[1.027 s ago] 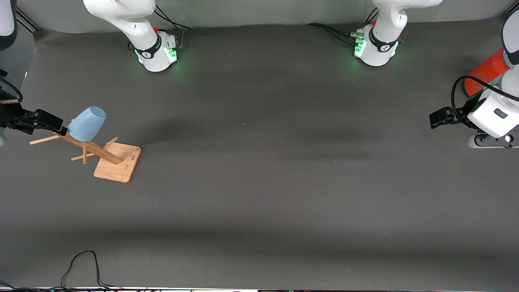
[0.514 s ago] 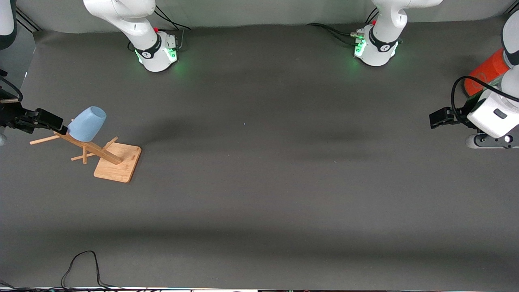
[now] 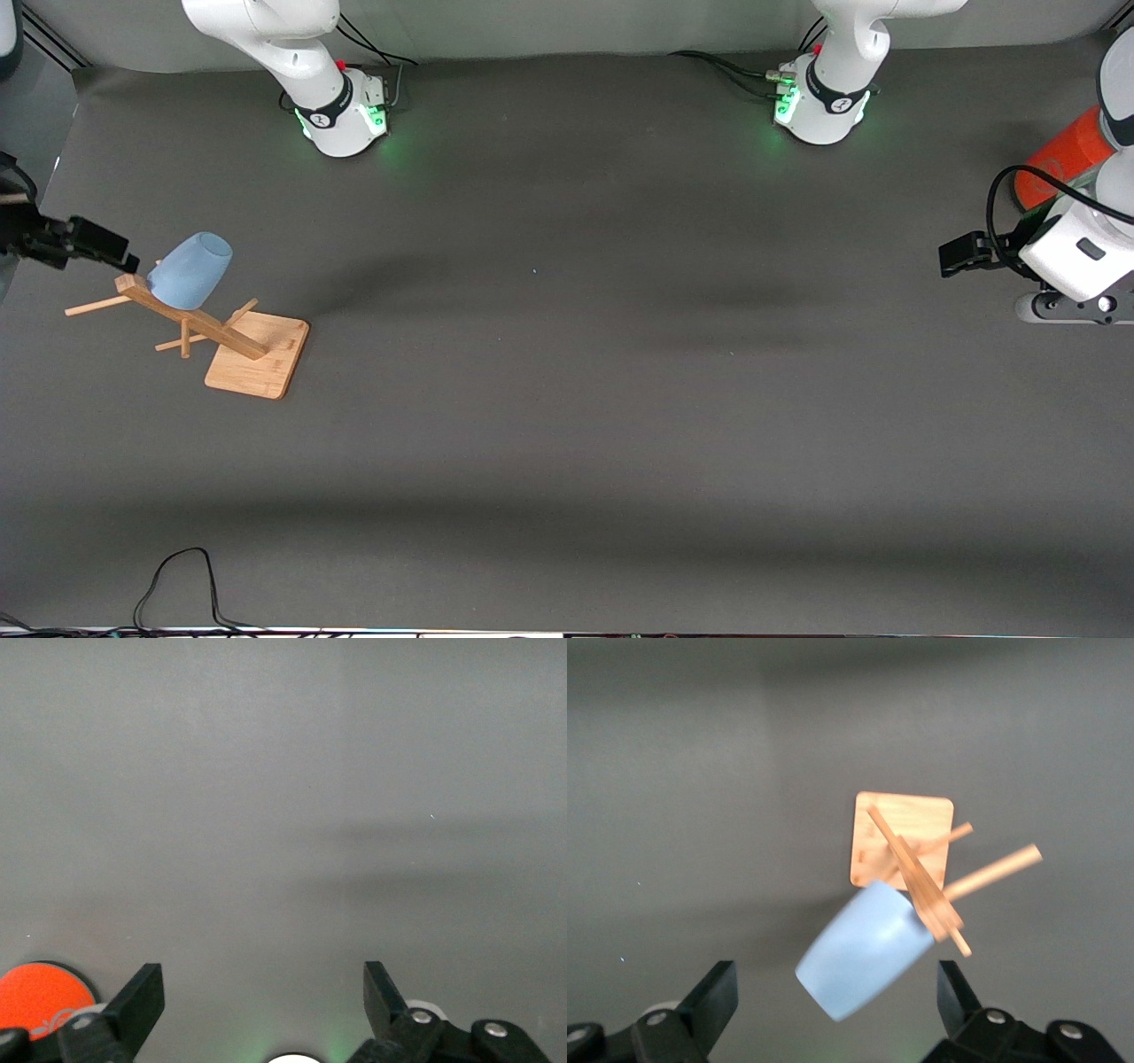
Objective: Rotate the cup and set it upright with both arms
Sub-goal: 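Reach the right gripper to the blue cup on the wooden stand, then close the right gripper on the blue cup's base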
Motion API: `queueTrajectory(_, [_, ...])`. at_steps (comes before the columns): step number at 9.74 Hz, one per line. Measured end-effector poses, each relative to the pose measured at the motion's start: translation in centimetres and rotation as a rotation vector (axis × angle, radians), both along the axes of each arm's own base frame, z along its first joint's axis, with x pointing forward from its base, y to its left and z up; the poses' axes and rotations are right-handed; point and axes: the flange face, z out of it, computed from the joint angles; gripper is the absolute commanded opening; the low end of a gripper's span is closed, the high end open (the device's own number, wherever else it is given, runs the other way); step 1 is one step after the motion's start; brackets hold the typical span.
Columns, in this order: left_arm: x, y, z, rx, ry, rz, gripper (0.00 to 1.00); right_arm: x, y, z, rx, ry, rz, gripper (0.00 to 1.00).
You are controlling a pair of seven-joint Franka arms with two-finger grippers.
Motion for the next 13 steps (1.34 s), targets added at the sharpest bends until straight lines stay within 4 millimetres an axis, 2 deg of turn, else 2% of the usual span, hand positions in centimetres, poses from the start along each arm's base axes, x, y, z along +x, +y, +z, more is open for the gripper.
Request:
queueTrajectory(2, [0.0, 0.0, 0.0, 0.000, 0.001, -0.003, 1.00, -2.7, -0.6, 0.1, 0.006, -0.014, -0.010, 1.00])
queueTrajectory(4, [0.0, 0.0, -0.1, -0.001, 0.001, -0.006, 1.00, -2.9, -0.5, -0.7, 0.006, -0.006, -0.088, 1.00])
queueTrajectory(7, [0.0, 0.0, -0.1, -0.001, 0.002, -0.009, 1.00, -2.6, 0.0, -1.8, -0.008, 0.020, -0.489, 1.00])
queueTrajectory(9, [0.0, 0.0, -0.1, -0.002, 0.002, -0.013, 1.00, -2.1, 0.3, -2.7, 0.002, 0.041, -0.649, 1.00])
queueTrajectory(10, [0.0, 0.0, -0.1, -0.002, 0.003, -0.015, 1.00, -1.9, 0.4, -3.7, 0.017, 0.056, -0.708, 1.00])
queueTrajectory(13, [0.0, 0.0, -0.1, -0.002, 0.003, -0.017, 1.00, -1.2, 0.1, -8.4, 0.022, 0.069, -0.822, 1.00])
